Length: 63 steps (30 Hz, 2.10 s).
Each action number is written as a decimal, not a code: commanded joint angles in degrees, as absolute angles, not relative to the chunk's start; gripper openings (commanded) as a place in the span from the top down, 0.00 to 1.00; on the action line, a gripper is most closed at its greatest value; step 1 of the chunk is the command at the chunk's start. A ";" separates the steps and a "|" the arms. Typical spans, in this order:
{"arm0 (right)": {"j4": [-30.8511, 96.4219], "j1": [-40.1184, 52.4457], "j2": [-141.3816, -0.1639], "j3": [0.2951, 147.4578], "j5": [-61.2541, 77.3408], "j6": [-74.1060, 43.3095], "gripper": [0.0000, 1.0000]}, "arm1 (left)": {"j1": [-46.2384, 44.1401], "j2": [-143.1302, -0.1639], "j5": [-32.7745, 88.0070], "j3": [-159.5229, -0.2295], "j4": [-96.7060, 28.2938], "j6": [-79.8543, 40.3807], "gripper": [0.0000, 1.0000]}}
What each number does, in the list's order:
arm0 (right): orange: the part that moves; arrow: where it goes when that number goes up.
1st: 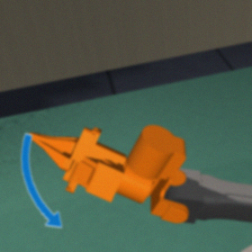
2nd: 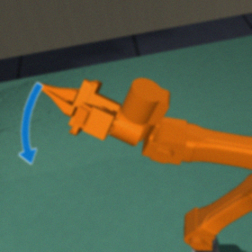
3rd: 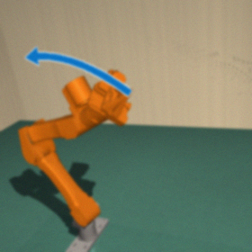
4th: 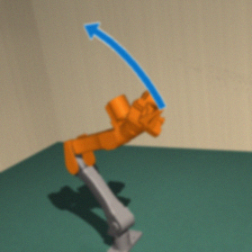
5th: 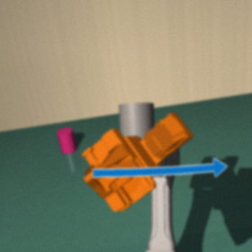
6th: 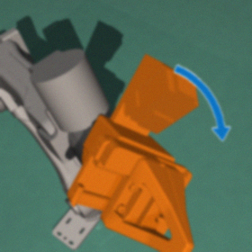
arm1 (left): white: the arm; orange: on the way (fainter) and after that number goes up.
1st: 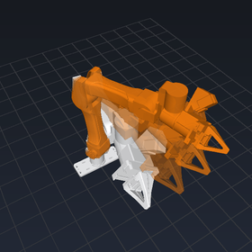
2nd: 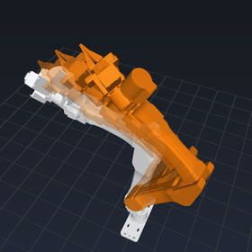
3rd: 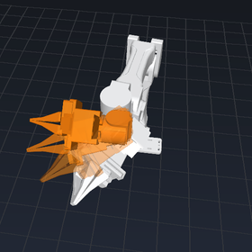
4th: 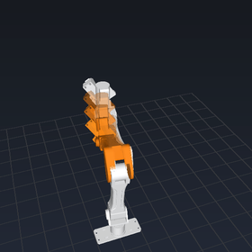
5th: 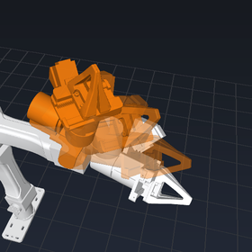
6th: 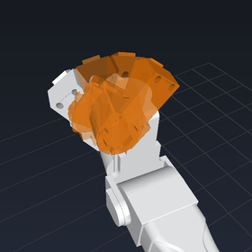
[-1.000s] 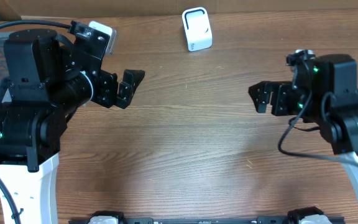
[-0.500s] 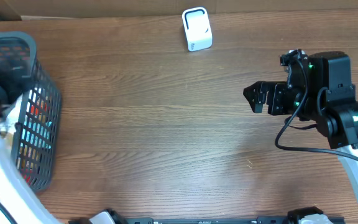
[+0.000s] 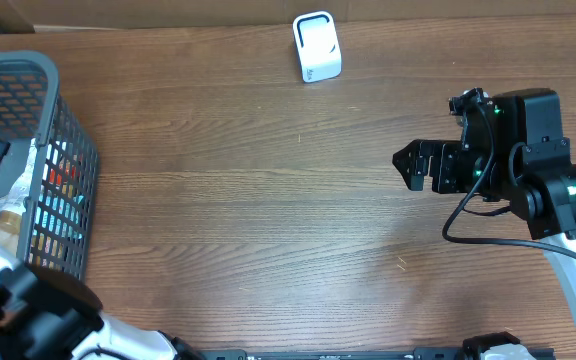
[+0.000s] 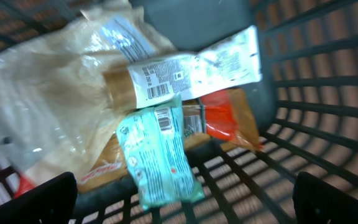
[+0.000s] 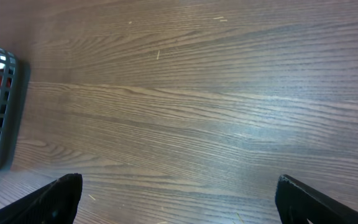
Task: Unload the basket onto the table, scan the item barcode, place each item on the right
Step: 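Grasp the mint-green wrapped packet in the basket with the left gripper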
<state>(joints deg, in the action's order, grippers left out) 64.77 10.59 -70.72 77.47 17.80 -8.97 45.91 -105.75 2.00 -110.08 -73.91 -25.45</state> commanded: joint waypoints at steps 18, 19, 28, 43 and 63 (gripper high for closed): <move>65.08 10.87 -70.28 78.83 18.11 -8.99 0.00 | 44.18 -117.23 5.34 -91.44 -62.43 -27.77 0.11; 65.06 10.87 -70.28 78.83 18.11 -8.99 0.00 | 44.18 -117.23 5.34 -89.97 -61.43 -27.90 0.12; 64.88 10.87 -70.28 78.83 18.11 -8.99 0.00 | 44.18 -117.21 5.41 -84.66 -57.52 -27.88 0.84; 64.79 10.87 -70.32 78.83 18.11 -8.99 0.00 | 44.23 -117.21 5.80 -106.65 -69.19 -25.45 0.96; 64.66 10.87 -70.63 78.83 18.11 -8.99 0.00 | 38.22 -115.15 18.55 -159.61 -96.79 -10.24 0.96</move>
